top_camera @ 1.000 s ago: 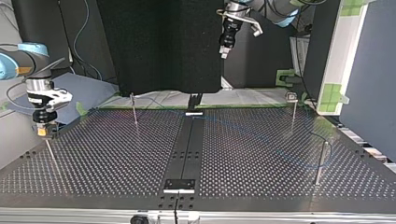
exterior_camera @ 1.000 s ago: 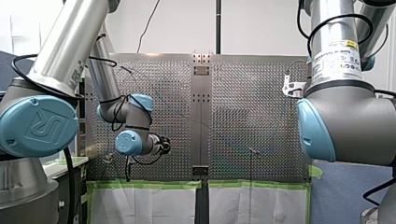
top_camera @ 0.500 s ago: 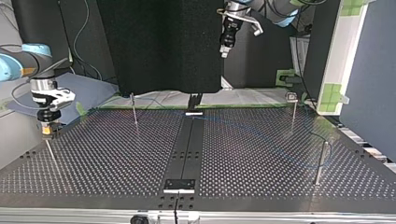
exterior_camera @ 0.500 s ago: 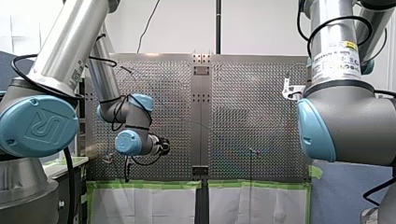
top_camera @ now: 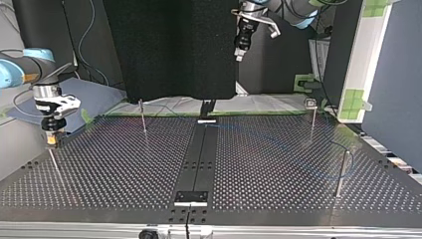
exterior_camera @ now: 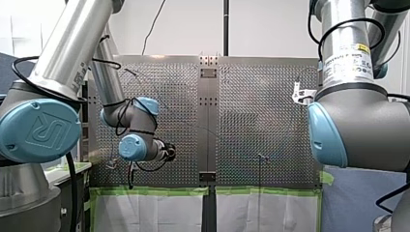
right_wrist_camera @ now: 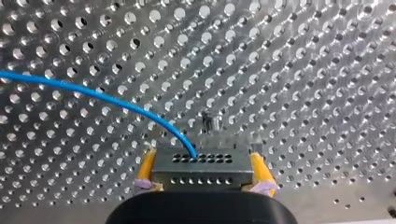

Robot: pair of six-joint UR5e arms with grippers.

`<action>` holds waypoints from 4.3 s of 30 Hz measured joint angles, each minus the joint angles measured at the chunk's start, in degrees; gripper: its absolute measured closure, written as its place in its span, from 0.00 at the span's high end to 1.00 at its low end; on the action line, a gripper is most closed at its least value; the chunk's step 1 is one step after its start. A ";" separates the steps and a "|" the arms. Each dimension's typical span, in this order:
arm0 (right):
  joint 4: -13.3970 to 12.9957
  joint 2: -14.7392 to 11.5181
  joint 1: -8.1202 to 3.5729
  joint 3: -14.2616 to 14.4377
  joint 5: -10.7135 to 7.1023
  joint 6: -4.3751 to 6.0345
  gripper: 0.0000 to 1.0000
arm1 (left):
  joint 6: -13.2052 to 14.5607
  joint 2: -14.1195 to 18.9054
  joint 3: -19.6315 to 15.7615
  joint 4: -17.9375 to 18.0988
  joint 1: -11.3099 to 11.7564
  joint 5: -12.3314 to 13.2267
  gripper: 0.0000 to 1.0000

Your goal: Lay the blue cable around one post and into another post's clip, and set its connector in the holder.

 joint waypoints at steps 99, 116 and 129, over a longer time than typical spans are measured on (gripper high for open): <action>-2.45 1.14 -1.49 -1.83 -4.66 1.43 0.00 | 0.30 0.00 -0.01 -0.53 0.43 -0.52 1.00; -3.33 1.34 -1.15 -1.80 -4.60 1.14 0.00 | 0.36 0.00 -0.01 -0.59 0.48 -0.52 1.00; -3.62 1.45 -1.05 -1.82 -4.60 1.53 0.00 | 0.36 0.00 0.00 -0.55 0.49 -0.52 1.00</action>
